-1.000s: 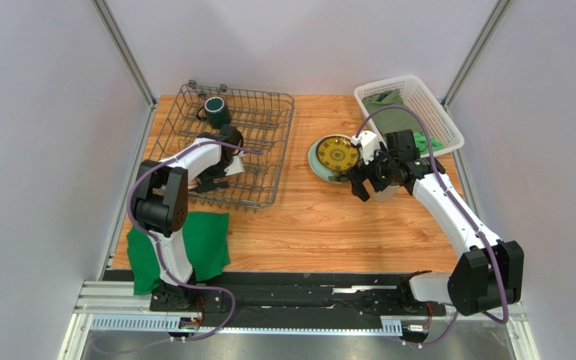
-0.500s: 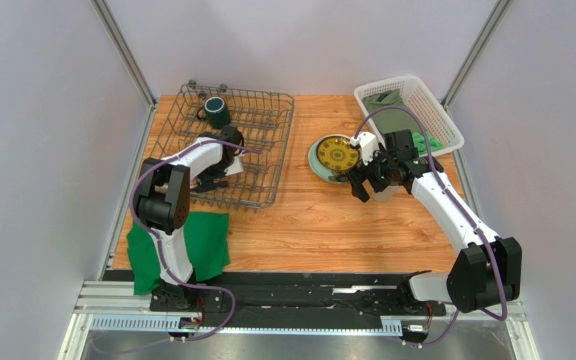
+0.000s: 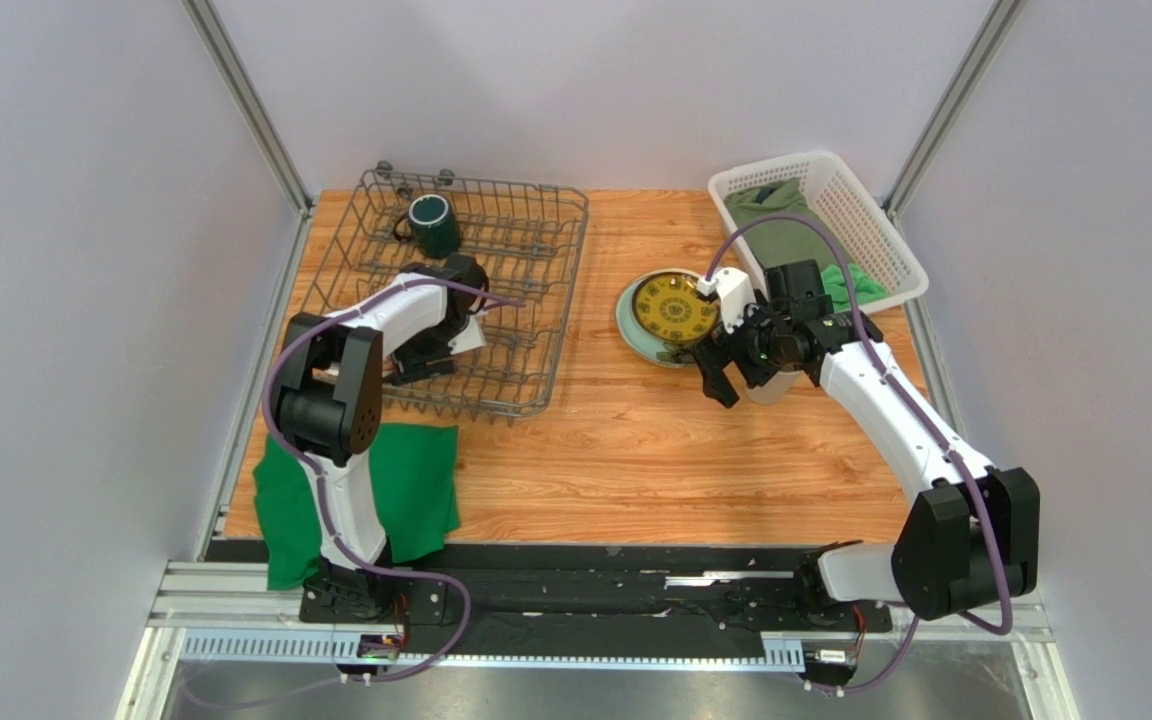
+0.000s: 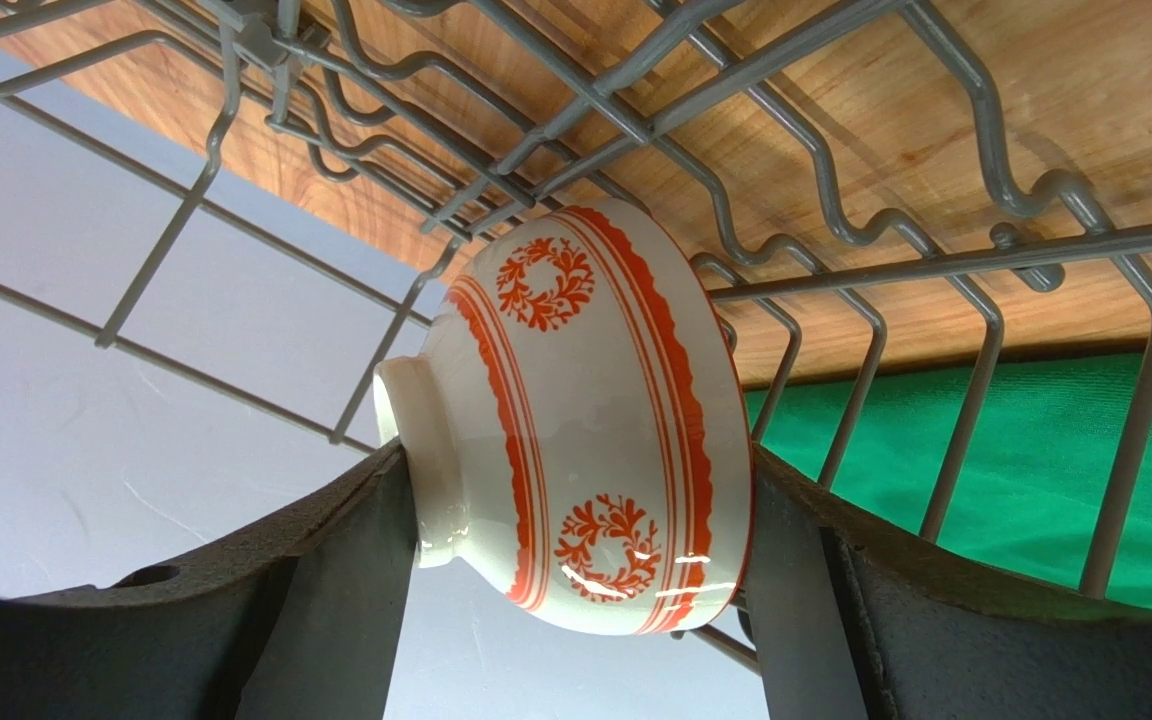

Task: Unload the mixed dishes from the dish rack
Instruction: Pick up the bowl from the dish rack.

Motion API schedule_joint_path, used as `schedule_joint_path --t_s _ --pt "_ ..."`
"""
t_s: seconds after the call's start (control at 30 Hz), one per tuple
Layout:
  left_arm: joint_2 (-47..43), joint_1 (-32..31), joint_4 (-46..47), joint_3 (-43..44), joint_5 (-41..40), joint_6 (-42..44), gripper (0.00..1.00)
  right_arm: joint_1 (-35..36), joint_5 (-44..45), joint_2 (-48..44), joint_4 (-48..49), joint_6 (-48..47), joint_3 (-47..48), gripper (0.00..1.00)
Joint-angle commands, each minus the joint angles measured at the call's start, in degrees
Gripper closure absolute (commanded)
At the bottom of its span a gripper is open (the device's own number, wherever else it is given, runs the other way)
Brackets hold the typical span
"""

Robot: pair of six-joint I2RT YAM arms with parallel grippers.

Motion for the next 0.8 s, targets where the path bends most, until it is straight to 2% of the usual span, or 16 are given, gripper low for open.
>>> schedule_joint_path --t_s 0.0,0.33,0.5,0.6,0.63,0.77 --pt "0.86 0.32 -5.70 2.00 2.06 -2.86 0.49 0.26 0.18 0.85 0.18 -0.86 0.84 0.01" --pt "-0.63 0.23 -6.50 5.43 2.41 -2.24 0.66 0.26 0.45 1.64 -0.08 -1.03 1.01 0.01" --pt "-1.69 0.23 -6.23 6.66 1.62 -1.54 0.72 0.35 0.71 1.91 -0.34 -1.12 1.01 0.01" --pt "-2.39 0.23 -6.23 7.62 1.09 -1.19 0.80 0.26 0.80 2.08 -0.34 -1.21 1.10 0.01" --pt "-2.83 0.23 -6.23 7.80 1.01 -1.01 0.87 0.26 0.80 2.17 -0.35 -1.21 1.10 0.01" --pt "-3.53 0.23 -6.67 8.85 0.83 -0.75 1.00 0.26 0.89 2.26 -0.52 -1.21 1.19 0.01"
